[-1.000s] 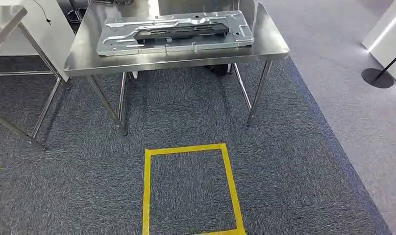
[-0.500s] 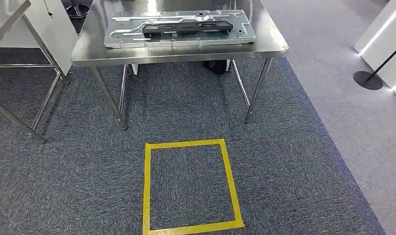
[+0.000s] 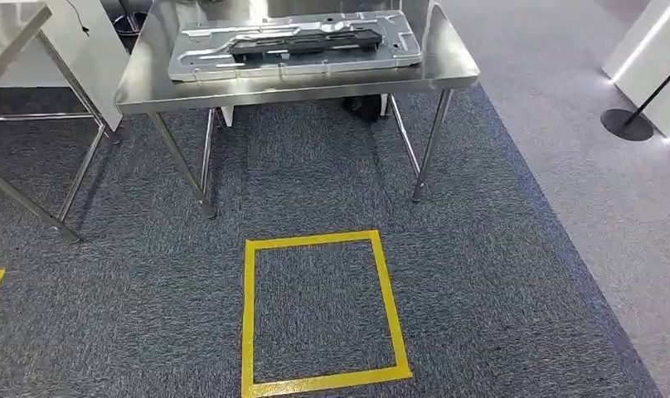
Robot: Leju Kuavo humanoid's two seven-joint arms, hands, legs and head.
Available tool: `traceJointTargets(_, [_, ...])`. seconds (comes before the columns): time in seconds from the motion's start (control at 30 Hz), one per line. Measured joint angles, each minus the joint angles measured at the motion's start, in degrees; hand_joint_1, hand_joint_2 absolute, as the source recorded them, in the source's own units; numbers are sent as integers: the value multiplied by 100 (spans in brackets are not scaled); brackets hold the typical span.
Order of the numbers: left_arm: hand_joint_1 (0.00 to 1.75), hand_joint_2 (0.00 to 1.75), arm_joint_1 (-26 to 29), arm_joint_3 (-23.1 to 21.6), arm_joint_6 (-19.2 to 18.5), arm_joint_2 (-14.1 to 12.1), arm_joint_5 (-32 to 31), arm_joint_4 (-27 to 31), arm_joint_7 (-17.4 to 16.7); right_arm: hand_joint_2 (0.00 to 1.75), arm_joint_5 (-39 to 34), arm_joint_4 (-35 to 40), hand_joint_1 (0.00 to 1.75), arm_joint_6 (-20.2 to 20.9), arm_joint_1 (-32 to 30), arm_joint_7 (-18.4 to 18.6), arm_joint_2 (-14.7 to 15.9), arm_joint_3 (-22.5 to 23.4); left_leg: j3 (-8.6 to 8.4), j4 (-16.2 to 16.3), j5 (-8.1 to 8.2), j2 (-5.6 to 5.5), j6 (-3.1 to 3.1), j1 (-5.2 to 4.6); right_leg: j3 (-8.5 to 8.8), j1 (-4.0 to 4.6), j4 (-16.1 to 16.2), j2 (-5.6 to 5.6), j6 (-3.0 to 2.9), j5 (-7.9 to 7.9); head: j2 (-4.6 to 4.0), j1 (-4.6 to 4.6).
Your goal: Take the parts from the cabinet and place them on the table.
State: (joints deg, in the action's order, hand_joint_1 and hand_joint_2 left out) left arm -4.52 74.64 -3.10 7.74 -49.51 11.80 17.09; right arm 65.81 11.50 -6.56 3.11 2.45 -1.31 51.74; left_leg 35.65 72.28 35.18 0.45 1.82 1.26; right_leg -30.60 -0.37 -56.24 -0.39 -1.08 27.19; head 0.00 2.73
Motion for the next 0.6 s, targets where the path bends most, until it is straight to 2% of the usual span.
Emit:
traceJointTargets(0.03, [0,175,-5,4,0,0,-2,2,2,0,0,0,0,-2,0,15,-4,2,-262,-484,-250,2,40,41,-24,-19,-52,8,14,10,-2,0])
traceJointTargets(0.07, [0,175,-12,9,0,-2,0,0,4,0,0,0,0,-9,3,15,-13,2,-582,-1077,-500,3,99,91,-60,-33,-129,20,48,38,0,0])
traceJointTargets(0.1, [0,175,-19,11,0,9,-2,0,4,0,0,4,0,-24,7,9,-9,4,-743,-1420,-462,-12,154,129,-110,-25,-200,30,85,64,-2,0])
traceJointTargets(0.13, [0,175,-30,11,0,9,-2,0,7,0,-4,4,0,-42,19,-20,-4,7,-706,-1444,-481,-86,42,85,-156,23,-300,46,137,104,0,-2])
traceJointTargets(0.17, [0,175,-25,15,0,9,-2,-2,7,0,-18,4,0,-61,21,-61,-4,13,-683,-1411,-424,-67,-32,91,-174,35,-290,49,142,89,0,-2])
traceJointTargets(0.2, [0,175,-18,20,2,9,0,-2,15,0,-26,2,0,-57,19,-83,-4,20,-671,-1405,-476,-68,-12,82,-176,21,-286,55,157,78,0,-2])
traceJointTargets(0.23, [0,175,-15,24,2,9,0,-2,15,0,-33,2,0,-55,15,-92,-9,37,-665,-1406,-475,-70,-47,62,-179,8,-275,57,182,61,-2,-2])
traceJointTargets(0.33, [0,175,-18,28,4,0,0,-2,17,0,-33,0,0,-55,15,-109,-13,63,-653,-1405,-491,-70,-75,39,-175,-17,-239,57,231,30,0,-2])
traceJointTargets(0.53, [0,175,-17,28,7,0,0,-2,20,0,-33,0,0,-55,17,-112,-13,85,-649,-1405,-497,-70,-86,32,-172,-24,-226,58,246,20,0,-2])
traceJointTargets(0.57, [0,175,-18,33,0,0,15,-2,59,175,-52,0,0,-35,17,-173,-15,103,-642,-1402,-503,-70,-107,8,-175,-36,-216,58,268,5,0,-2])
traceJointTargets(0.6, [0,175,-18,35,-11,0,17,-2,59,175,-59,0,0,-44,17,-177,-15,111,-642,-1402,-504,-70,-109,3,-175,-36,-215,58,269,5,0,-2])
